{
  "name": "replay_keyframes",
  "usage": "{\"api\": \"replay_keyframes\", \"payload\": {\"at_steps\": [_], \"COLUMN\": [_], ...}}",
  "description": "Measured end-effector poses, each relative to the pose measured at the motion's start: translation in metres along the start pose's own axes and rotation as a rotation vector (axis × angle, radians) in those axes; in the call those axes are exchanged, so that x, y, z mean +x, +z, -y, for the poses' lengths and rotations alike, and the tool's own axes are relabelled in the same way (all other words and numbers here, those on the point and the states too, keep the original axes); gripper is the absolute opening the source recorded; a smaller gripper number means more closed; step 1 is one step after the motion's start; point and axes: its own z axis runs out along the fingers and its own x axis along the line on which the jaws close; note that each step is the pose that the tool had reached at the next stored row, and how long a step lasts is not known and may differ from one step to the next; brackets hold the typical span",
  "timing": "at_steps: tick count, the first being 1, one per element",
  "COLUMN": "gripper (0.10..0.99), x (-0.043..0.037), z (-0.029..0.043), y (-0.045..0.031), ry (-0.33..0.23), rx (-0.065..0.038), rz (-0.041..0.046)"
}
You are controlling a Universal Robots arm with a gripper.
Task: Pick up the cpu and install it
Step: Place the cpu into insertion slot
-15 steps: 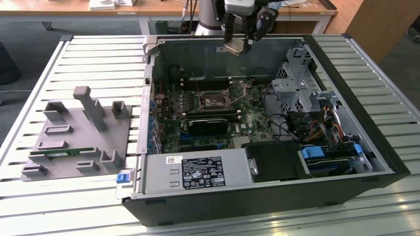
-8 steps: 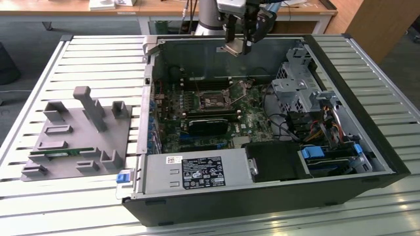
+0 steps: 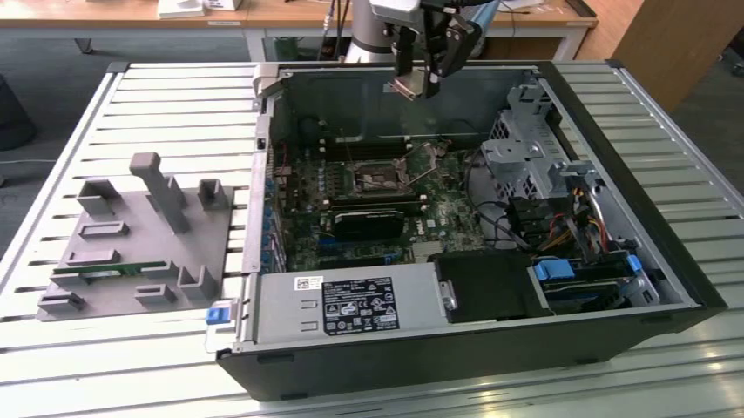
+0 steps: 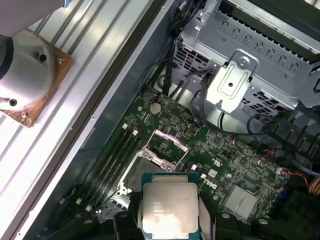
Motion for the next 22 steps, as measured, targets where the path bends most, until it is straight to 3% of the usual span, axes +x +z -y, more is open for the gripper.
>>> {"api": "replay_keyframes", "payload": {"at_steps": [12,22], "gripper": [0.537,0.537], "x": [0.0037,0.0044], "z": [0.0066,0.0077], "y": [0.0001,0.0018], "ry": [0.091,0.240], "rx": [-0.001,-0.002], "rz": [0.0071,0.0191]}}
